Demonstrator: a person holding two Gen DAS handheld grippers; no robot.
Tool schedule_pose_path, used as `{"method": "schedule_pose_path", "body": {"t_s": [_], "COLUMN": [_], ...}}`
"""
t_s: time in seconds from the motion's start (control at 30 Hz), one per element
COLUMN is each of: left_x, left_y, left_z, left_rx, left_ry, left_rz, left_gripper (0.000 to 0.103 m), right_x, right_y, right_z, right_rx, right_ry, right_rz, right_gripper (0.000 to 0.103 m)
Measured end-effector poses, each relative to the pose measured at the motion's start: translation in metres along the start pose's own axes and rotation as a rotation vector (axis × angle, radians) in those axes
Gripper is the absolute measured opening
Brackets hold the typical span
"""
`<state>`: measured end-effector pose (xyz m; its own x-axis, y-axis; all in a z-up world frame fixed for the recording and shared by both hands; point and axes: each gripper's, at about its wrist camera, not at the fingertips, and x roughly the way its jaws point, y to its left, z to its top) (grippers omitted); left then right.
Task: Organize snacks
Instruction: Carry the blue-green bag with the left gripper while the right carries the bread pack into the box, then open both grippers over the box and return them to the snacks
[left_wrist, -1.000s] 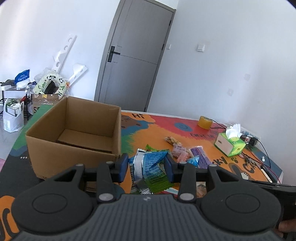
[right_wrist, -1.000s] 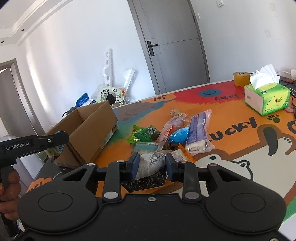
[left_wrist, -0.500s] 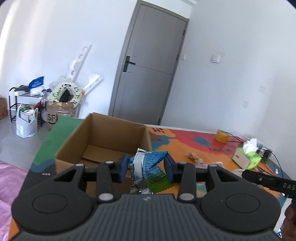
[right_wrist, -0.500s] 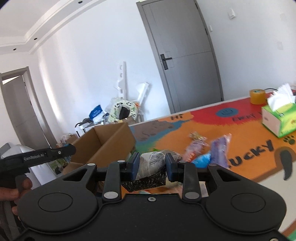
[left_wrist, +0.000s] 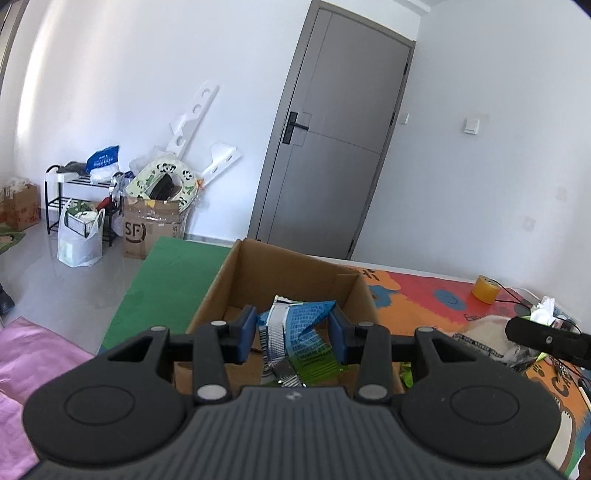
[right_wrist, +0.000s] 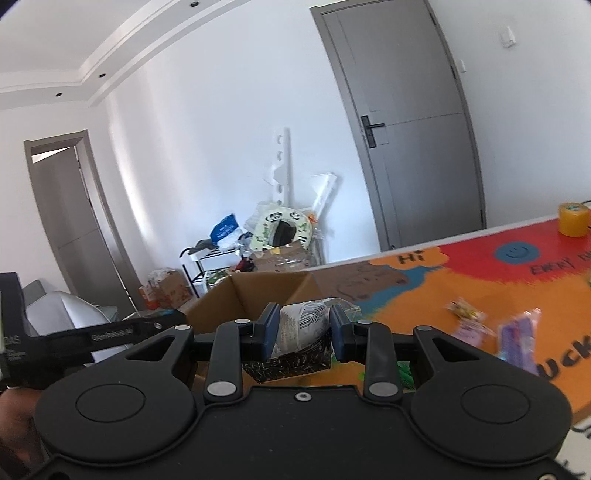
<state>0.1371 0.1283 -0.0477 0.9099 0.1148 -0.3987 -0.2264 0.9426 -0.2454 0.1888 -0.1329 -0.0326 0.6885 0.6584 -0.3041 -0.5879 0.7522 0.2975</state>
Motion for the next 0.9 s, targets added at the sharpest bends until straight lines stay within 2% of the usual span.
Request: {"method": "schedule_pose_path", "body": {"t_s": [0.1, 0.2, 0.27, 0.6, 0.7, 0.73, 0.9], "left_x": [0.003, 0.000, 0.000, -0.016, -0.014, -0.014, -0.012], "left_y": [0.004, 0.007, 0.010, 0.027, 0.029, 0.029, 0.025], "left_z": [0.004, 0.010, 0.013, 0.010, 0.010, 0.009, 0.003], "left_rx": [-0.008, 0.009, -0.005, -0.052, -0.061, -0.063, -0.059], "left_ry": [-0.006, -0.034, -0.038, -0.040, -0.025, -0.019, 0.004], "left_rz": [0.013, 0.046, 0.042, 0.070, 0.078, 0.081, 0.110], "left_gripper": [0.043, 0.050, 0.059, 0.063, 0.068, 0.074, 0.083], "right_x": [0.006, 0.015, 0.022, 0.055, 0.064, 0.064, 0.049], "right_y": [0.009, 0.019, 0.025, 0.045, 0.042, 0.039, 0.030], "right_z": [0.005, 0.008, 0.010, 0.015, 0.012, 0.011, 0.004], "right_rx": [-0.009, -0.022, -0.025, -0.031, -0.013, 0.005, 0.029], "right_ry": [-0.002, 0.001, 0.001, 0.024, 0.061, 0.060, 0.059], "right_rz": [0.019, 0.044, 0.059, 0.119, 0.115, 0.105, 0.075], "right_gripper": [0.030, 0.030, 0.030, 0.031, 0.043, 0.046, 0.054]}}
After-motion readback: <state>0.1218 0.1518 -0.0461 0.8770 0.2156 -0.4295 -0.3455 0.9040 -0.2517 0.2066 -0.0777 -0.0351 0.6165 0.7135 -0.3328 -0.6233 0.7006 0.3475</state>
